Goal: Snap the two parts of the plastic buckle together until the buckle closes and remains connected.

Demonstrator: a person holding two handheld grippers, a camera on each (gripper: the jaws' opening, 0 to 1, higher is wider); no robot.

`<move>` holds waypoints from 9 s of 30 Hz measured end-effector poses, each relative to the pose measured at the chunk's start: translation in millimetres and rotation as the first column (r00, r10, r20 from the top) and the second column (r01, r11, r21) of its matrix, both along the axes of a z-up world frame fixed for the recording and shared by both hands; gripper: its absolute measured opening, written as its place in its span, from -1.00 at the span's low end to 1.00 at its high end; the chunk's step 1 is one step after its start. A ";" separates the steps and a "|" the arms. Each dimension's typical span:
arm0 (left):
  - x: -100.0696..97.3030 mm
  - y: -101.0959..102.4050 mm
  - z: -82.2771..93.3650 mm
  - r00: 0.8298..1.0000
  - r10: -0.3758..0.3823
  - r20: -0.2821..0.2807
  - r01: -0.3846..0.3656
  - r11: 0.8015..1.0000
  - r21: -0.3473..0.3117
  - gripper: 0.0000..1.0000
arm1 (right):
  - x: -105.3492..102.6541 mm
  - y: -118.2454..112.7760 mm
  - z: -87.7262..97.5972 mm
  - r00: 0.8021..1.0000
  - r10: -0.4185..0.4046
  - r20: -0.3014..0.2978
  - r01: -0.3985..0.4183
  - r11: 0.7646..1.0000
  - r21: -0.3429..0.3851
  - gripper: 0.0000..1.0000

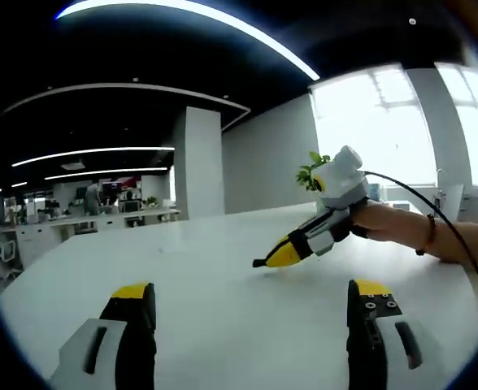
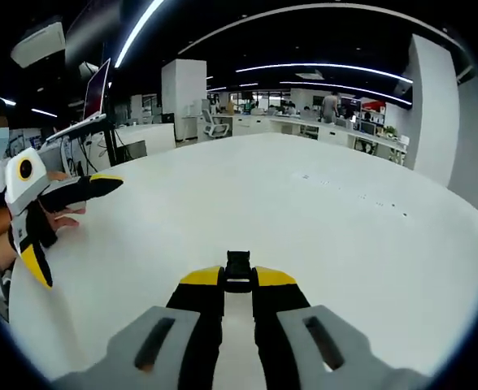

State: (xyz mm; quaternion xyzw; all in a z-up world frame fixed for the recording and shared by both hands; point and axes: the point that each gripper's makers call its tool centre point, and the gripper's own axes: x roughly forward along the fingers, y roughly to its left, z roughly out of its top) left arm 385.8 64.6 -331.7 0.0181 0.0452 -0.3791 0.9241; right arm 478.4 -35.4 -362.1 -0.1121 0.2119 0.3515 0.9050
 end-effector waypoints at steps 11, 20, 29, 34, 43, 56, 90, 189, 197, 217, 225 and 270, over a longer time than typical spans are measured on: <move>7.9 4.2 1.2 1.000 -0.005 -0.003 0.005 1.000 -0.001 0.98 | -4.7 -4.7 -11.6 1.000 -0.001 -0.022 0.001 1.000 -0.026 -0.77; 4.0 0.3 1.4 1.000 -0.007 -0.004 0.007 1.000 -0.007 0.98 | -10.2 -2.6 -13.9 1.000 0.010 -0.025 -0.011 1.000 -0.012 -0.77; 0.7 -2.9 -1.6 1.000 -0.009 -0.008 0.009 1.000 0.002 0.98 | -10.8 -3.6 -15.3 1.000 0.012 -0.027 -0.013 1.000 -0.007 -0.77; -0.3 -2.4 -2.4 1.000 -0.009 -0.010 0.009 1.000 0.000 0.98 | -10.5 -2.1 -15.4 0.999 0.026 -0.022 -0.026 1.000 -0.007 -0.76; -0.4 -1.3 -3.3 1.000 -0.014 -0.015 0.014 1.000 -0.005 0.97 | -17.1 6.0 -14.5 0.997 0.070 -0.031 -0.070 0.998 0.004 -0.72; 10.0 5.5 -0.9 1.000 -0.011 -0.017 0.011 1.000 -0.003 0.98 | 0.2 -2.7 7.9 0.997 -0.014 0.072 0.010 0.998 0.055 0.58; 8.2 10.5 4.3 1.000 0.002 0.008 -0.002 1.000 0.025 0.99 | -4.3 -13.5 20.5 0.992 -0.054 0.112 0.048 0.997 0.053 0.99; -123.9 66.6 4.7 0.989 0.150 -0.003 -0.150 0.989 -0.022 0.99 | -230.9 -84.3 43.3 0.921 -0.231 0.314 0.179 0.966 0.186 0.99; -117.7 77.4 2.5 0.983 0.185 -0.010 -0.185 0.981 -0.056 0.99 | -227.9 -86.5 38.6 0.923 -0.238 0.302 0.183 0.962 0.202 0.99; -122.3 73.2 2.8 0.986 0.169 -0.009 -0.169 0.984 -0.052 0.99 | -227.4 -88.2 30.6 0.928 -0.241 0.284 0.190 0.962 0.197 0.99; -123.4 70.8 0.0 0.987 0.162 -0.016 -0.162 0.986 -0.041 0.99 | -228.1 -87.2 29.9 0.928 -0.241 0.284 0.187 0.961 0.206 0.98; -123.8 63.8 -6.9 0.990 0.139 -0.028 -0.139 0.990 -0.016 0.99 | -228.4 -89.4 22.7 0.930 -0.242 0.277 0.199 0.964 0.177 0.95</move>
